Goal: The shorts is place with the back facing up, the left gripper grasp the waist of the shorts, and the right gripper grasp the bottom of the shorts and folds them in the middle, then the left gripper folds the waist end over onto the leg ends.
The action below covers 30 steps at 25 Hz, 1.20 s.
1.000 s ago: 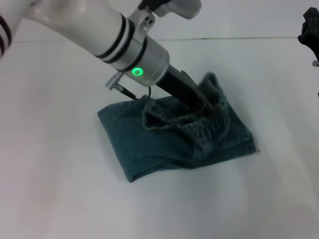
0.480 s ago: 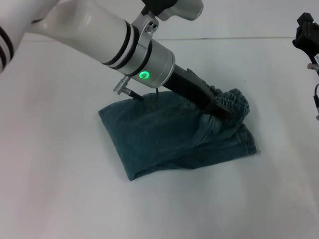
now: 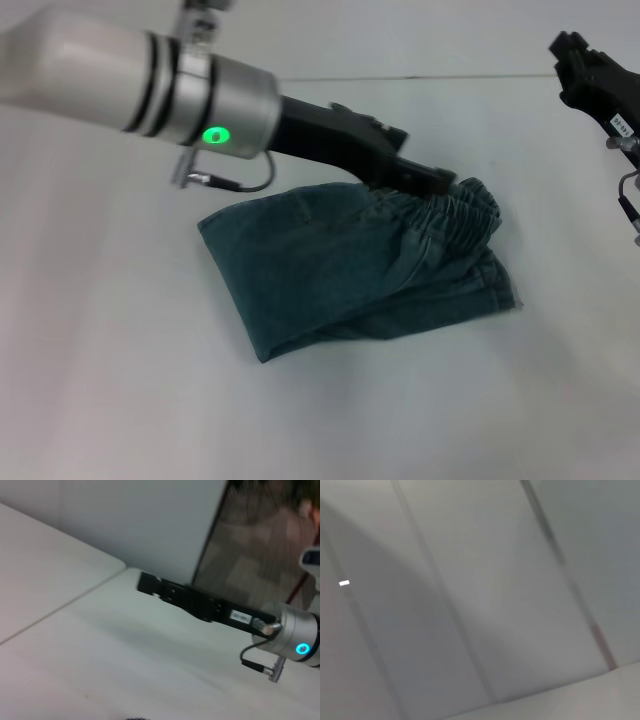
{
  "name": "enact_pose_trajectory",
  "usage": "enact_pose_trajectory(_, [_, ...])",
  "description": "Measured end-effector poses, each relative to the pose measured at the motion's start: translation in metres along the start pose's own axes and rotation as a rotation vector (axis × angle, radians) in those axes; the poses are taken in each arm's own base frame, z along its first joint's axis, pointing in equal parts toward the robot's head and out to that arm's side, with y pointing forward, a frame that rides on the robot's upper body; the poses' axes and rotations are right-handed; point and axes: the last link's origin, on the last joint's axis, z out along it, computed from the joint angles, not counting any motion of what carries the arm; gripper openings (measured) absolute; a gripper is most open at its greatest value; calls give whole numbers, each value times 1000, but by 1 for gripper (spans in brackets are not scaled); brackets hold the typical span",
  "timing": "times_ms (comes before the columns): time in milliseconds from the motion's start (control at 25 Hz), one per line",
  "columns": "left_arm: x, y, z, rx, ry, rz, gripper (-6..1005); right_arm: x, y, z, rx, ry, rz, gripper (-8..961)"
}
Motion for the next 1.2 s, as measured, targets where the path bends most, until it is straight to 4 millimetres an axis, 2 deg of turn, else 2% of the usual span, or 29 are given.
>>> enact_pose_trajectory(120, [-19, -11, -28, 6, 99, -85, 909, -12, 2, -2, -149, 77, 13, 115])
enact_pose_trajectory(360, [-69, -27, -84, 42, 206, -221, 904, -54, 23, -14, -542, 308, -48, 177])
enact_pose_trajectory(520, [-109, -27, -116, 61, 197, -303, 904, -77, 41, -34, -741, 504, -103, 363])
enact_pose_trajectory(560, [-109, -27, -116, 61, 197, -303, 904, -81, 44, -38, -772, 541, -117, 409])
enact_pose_trajectory(640, [-125, -22, -128, 56, 191, -322, 904, -87, 45, -48, -796, 612, -131, 570])
enact_pose_trajectory(680, [-131, -20, -132, 53, 189, -328, 904, -89, 45, -52, -801, 645, -136, 650])
enact_pose_trajectory(880, [-152, -11, -144, 32, 155, -362, 904, -75, 33, -67, -743, 796, -149, 858])
enact_pose_trajectory(1040, [-159, -9, -144, 29, 143, -378, 904, -55, 22, -68, -643, 890, -170, 902])
enact_pose_trajectory(1200, [-157, -9, -142, 24, 129, -373, 904, -48, 21, -67, -612, 905, -177, 923])
